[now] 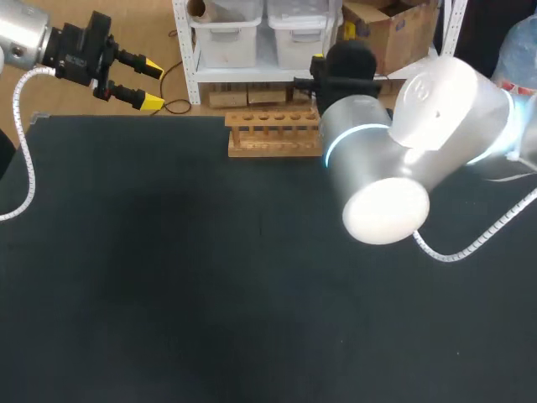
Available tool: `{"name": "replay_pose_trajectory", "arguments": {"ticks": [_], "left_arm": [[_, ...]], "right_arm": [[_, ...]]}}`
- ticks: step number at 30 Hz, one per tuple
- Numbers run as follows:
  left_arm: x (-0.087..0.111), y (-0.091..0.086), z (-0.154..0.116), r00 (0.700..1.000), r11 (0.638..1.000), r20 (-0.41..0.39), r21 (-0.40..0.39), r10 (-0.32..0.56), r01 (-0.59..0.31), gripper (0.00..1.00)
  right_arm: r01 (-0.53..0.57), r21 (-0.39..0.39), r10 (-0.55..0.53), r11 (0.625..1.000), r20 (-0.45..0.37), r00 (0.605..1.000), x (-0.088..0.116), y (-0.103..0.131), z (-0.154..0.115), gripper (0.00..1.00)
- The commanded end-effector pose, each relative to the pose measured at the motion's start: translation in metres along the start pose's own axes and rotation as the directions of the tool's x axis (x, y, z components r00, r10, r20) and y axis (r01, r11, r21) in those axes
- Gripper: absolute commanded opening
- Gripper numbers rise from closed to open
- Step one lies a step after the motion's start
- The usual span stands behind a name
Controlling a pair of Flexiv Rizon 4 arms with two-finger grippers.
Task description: Grasp the test tube, adjust it, and insert it.
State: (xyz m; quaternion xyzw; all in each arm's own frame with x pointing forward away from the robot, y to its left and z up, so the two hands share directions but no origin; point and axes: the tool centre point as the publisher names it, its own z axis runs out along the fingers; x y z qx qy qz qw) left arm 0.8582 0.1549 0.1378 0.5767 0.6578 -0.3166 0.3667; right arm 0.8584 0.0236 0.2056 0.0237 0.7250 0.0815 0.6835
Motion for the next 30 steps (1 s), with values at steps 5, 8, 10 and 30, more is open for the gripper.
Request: {"name": "replay_pose_trajectory", "arguments": {"ticks": [5,8,10,30], "left_arm": [[0.0,-0.003,0.0,1.0,1.0,0.001,-0.007,0.002,-0.002,1.0],[0.0,-0.003,0.0,1.0,1.0,0.001,-0.007,0.002,-0.002,1.0],[0.0,-0.003,0.0,1.0,1.0,0.001,-0.007,0.002,-0.002,1.0],[0.0,-0.003,0.0,1.0,1.0,0.001,-0.007,0.002,-0.002,1.0]], "right_arm": [[-0.001,-0.104,0.018,0.995,0.161,0.987,0.004,-0.001,0.013,0.0],[-0.001,-0.107,0.019,0.994,0.164,0.986,0.007,-0.001,0.015,0.0],[0.007,-0.109,0.011,0.994,0.168,0.986,0.009,0.0,0.017,0.0],[0.062,-0.153,-0.032,0.986,0.193,0.981,0.033,-0.003,0.034,0.0]]}}
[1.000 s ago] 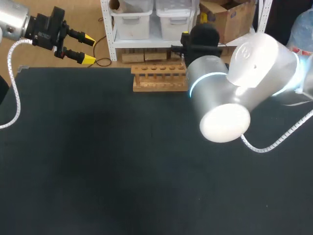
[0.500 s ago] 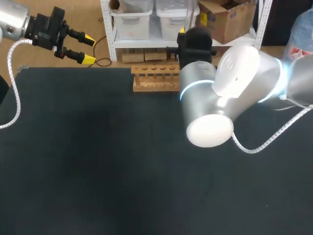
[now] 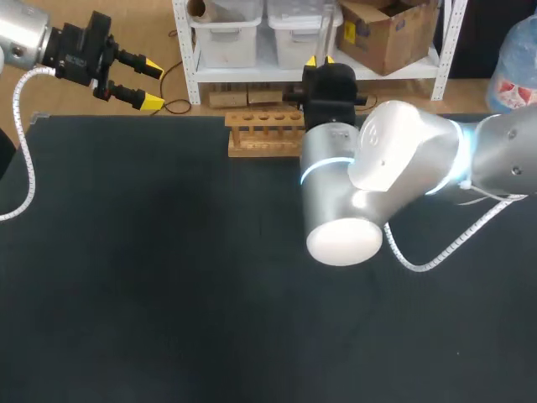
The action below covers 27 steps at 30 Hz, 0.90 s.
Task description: Grasp the test tube, adjust it, and insert it.
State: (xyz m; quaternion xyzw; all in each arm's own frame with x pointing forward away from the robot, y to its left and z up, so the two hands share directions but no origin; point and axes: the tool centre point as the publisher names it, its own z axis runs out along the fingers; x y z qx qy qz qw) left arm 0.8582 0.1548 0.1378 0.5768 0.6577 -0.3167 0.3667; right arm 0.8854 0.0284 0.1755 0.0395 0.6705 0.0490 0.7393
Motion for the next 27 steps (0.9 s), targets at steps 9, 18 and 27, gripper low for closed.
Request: {"name": "replay_pose_trajectory", "arguments": {"ticks": [9,18,27], "left_arm": [[0.0004,-0.0026,0.0003,1.0,1.0,0.001,-0.007,0.002,-0.002,1.0],[0.0004,-0.0026,0.0003,1.0,1.0,0.001,-0.007,0.002,-0.002,1.0],[0.0004,-0.0026,0.0003,1.0,1.0,0.001,-0.007,0.002,-0.002,1.0]], "right_arm": [[0.027,-0.237,-0.019,0.971,0.032,0.999,0.0087,-0.0012,0.0059,0.0],[0.043,-0.245,-0.039,0.969,0.021,0.999,0.0108,-0.0046,0.0052,0.0],[0.038,-0.258,-0.037,0.965,0.008,0.999,0.0149,-0.0034,0.0046,0.0]]}}
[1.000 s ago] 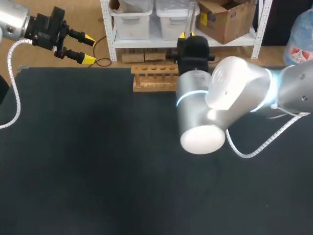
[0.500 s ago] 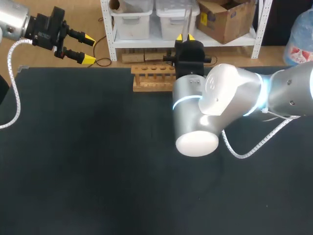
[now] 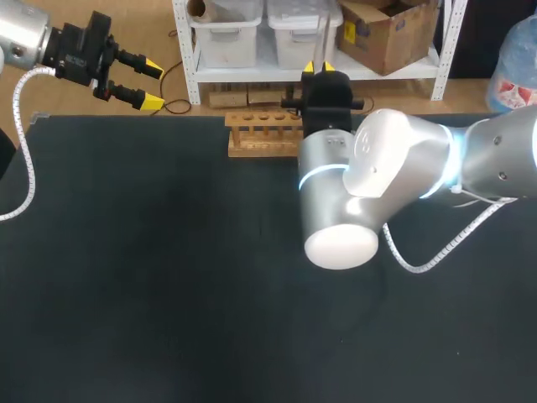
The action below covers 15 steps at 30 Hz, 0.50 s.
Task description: Grasp the test tube, adjust it, and insert it.
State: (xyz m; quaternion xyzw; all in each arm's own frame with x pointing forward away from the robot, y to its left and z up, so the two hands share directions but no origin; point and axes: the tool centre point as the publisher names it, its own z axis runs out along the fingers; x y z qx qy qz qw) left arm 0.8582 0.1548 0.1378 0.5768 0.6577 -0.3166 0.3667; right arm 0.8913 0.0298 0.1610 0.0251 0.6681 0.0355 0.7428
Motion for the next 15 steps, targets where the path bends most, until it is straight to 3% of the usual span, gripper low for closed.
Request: {"name": "replay_pose_trajectory", "arguments": {"ticks": [1,15], "left_arm": [[0.0,-0.003,0.0,1.0,1.0,0.001,-0.007,0.002,-0.002,1.0],[0.0,-0.003,0.0,1.0,1.0,0.001,-0.007,0.002,-0.002,1.0]], "right_arm": [[-0.004,-0.256,0.003,0.967,-0.001,1.0,0.0,-0.003,0.0,0.0],[-0.014,-0.264,0.008,0.965,-0.024,1.0,0.011,0.0,0.001,0.0]]}}
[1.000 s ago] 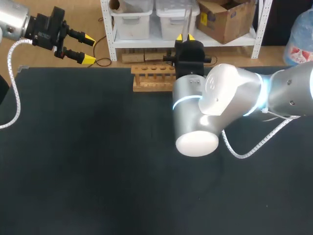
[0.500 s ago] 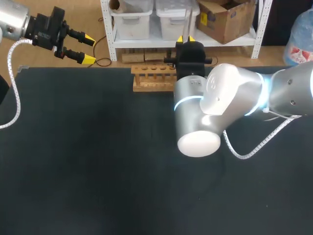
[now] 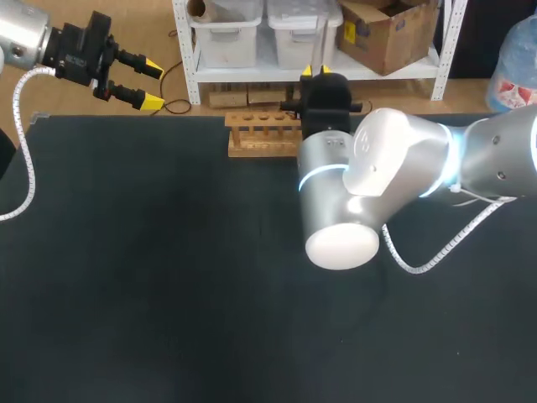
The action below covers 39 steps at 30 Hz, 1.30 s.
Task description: Grasp the test tube, adjust it, and insert it.
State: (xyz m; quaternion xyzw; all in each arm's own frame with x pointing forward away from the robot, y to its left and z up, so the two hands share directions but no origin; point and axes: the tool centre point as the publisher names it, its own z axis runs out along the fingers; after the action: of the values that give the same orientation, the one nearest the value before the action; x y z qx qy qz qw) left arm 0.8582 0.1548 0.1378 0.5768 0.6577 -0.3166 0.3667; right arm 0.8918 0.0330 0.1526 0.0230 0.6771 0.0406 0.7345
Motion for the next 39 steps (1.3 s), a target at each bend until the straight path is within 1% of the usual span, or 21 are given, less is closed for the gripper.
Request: {"name": "replay_pose_trajectory", "arguments": {"ticks": [1,7,17,30,39], "left_arm": [[0.0,-0.003,0.0,1.0,1.0,0.001,-0.007,0.002,-0.002,1.0],[0.0,-0.003,0.0,1.0,1.0,0.001,-0.007,0.002,-0.002,1.0],[0.0,-0.003,0.0,1.0,1.0,0.001,-0.007,0.002,-0.002,1.0],[0.0,-0.003,0.0,1.0,1.0,0.001,-0.007,0.002,-0.002,1.0],[0.0,-0.003,0.0,1.0,1.0,0.001,-0.007,0.002,-0.002,1.0]], "right_arm": [[-0.004,-0.255,0.004,0.967,-0.002,1.0,0.003,-0.002,0.002,0.0],[-0.01,-0.259,0.008,0.966,-0.011,1.0,0.008,-0.001,0.001,0.0],[-0.025,-0.266,0.015,0.964,-0.04,0.999,0.022,0.003,0.001,0.0],[-0.039,-0.273,0.024,0.961,-0.056,0.998,0.04,0.006,0.002,0.0],[-0.052,-0.261,0.031,0.964,-0.082,0.996,0.05,0.003,-0.003,0.0]]}}
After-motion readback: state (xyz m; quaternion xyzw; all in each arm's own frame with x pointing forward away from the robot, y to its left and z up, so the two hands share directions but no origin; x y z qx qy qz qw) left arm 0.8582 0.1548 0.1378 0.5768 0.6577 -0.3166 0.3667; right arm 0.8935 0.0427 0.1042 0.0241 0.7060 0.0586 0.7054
